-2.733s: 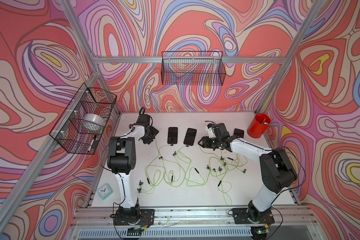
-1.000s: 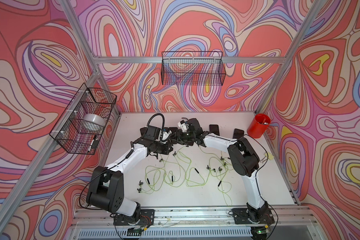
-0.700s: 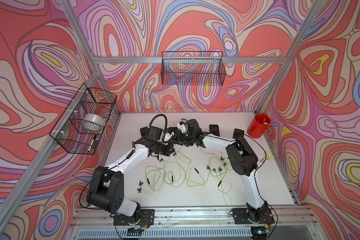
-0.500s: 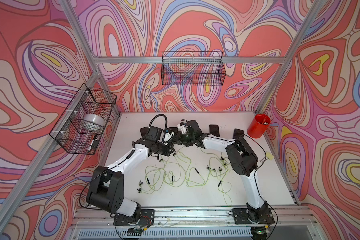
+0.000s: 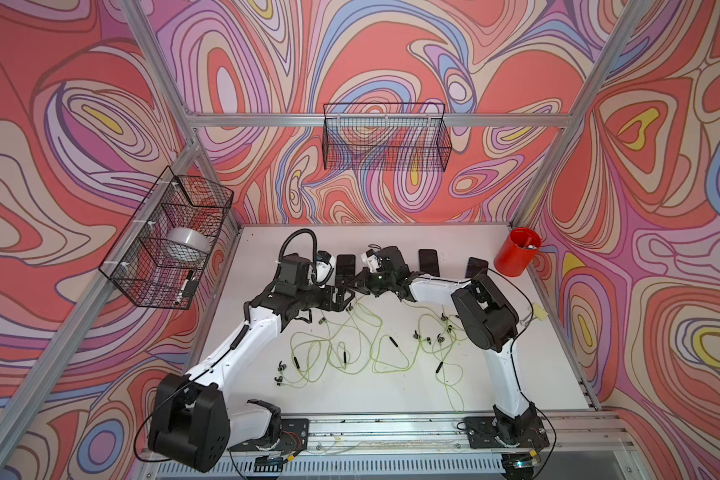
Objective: Plug wired earphones into phones
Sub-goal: Pick up the wired earphone from the center of the board.
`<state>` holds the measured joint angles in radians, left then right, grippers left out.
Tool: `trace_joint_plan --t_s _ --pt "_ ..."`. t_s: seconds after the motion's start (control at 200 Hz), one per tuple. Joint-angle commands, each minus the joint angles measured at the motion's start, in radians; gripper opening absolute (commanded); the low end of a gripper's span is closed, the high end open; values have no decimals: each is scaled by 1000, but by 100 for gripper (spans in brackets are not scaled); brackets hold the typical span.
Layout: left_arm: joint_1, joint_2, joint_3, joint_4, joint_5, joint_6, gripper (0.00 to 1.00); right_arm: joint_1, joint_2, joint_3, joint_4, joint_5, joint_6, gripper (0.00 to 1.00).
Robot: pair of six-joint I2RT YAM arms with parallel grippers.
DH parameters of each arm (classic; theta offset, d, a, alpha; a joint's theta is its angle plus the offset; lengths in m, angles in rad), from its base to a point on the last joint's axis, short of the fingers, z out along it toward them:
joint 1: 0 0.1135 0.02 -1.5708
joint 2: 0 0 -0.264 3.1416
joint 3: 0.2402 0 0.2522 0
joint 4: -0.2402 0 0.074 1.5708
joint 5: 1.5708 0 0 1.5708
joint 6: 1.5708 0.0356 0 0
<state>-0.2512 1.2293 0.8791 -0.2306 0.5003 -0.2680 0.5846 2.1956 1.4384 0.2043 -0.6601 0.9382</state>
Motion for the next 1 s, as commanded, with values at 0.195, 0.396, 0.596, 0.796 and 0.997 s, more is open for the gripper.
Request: trace_joint_plan --t_s 0.195,0.396,0.596,0.796,0.997 --pt "199 112 -179 734 227 -781 67 -9 -61 -94 379 -54 139 0" --pt "198 300 -200 1105 296 -908 47 -9 -101 -128 409 -64 181 0" --pt "195 438 -198 1322 289 -998 47 -6 -128 -138 413 -74 199 0" --pt "172 509 -188 1387 285 -1021 47 7 -115 -109 431 -88 215 0" --pt "157 518 -180 1403 287 -1032 39 18 -81 -83 461 -93 242 0"
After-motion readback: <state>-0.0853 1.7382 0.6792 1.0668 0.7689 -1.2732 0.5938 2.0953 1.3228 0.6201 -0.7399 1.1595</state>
